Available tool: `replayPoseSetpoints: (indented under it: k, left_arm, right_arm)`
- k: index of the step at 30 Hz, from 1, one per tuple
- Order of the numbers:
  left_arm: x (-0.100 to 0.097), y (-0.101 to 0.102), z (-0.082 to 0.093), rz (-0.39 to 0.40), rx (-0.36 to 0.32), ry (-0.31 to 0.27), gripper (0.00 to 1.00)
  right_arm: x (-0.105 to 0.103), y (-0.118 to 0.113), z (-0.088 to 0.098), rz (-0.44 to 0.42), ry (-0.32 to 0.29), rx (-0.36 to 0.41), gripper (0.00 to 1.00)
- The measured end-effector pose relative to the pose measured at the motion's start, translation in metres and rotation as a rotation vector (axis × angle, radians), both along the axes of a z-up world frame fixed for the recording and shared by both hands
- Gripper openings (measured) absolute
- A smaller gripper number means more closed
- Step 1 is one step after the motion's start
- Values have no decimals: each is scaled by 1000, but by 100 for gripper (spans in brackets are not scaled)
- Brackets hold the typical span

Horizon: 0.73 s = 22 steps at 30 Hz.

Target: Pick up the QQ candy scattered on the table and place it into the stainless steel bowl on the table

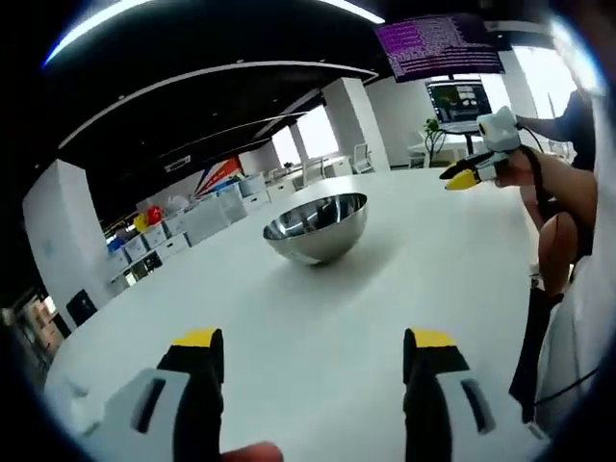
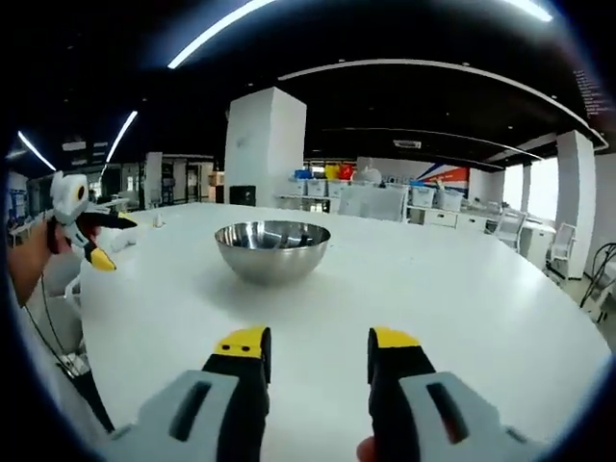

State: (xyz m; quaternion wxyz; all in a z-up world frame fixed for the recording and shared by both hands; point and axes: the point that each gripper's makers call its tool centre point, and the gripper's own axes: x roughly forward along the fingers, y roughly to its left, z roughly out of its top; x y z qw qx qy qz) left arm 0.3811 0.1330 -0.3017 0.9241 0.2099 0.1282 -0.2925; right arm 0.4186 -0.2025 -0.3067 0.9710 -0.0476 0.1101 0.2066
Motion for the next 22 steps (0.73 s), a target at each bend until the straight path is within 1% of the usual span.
replayPoseSetpoints:
  k: [1, 4, 6, 11, 15, 18, 22]
  left_arm:
    - [-2, -2, -1, -2, -1, 5, 76]
    - [-5, -5, -3, -4, -23, 23, 76]
    - [-6, -7, -6, -1, -29, 40, 76]
    - [-9, -10, -7, -5, -45, 52, 76]
    - [-12, -16, -8, -23, -77, 88, 76]
    - [-13, -21, -9, -31, -62, 81, 76]
    - [-14, -22, -10, -43, -48, 84, 76]
  right_arm:
    - [-3, 3, -3, 15, 9, -8, 37]
    - [-9, 8, -2, 26, 5, -8, 39]
    - [-10, 9, -2, 28, 13, 0, 39]
    - [-13, 9, 0, 24, 16, -4, 39]
    - [-16, 12, 1, 35, 25, -9, 41]
    - [-17, 14, 1, 43, 21, -19, 42]
    - [-17, 15, 1, 56, 27, -51, 42]
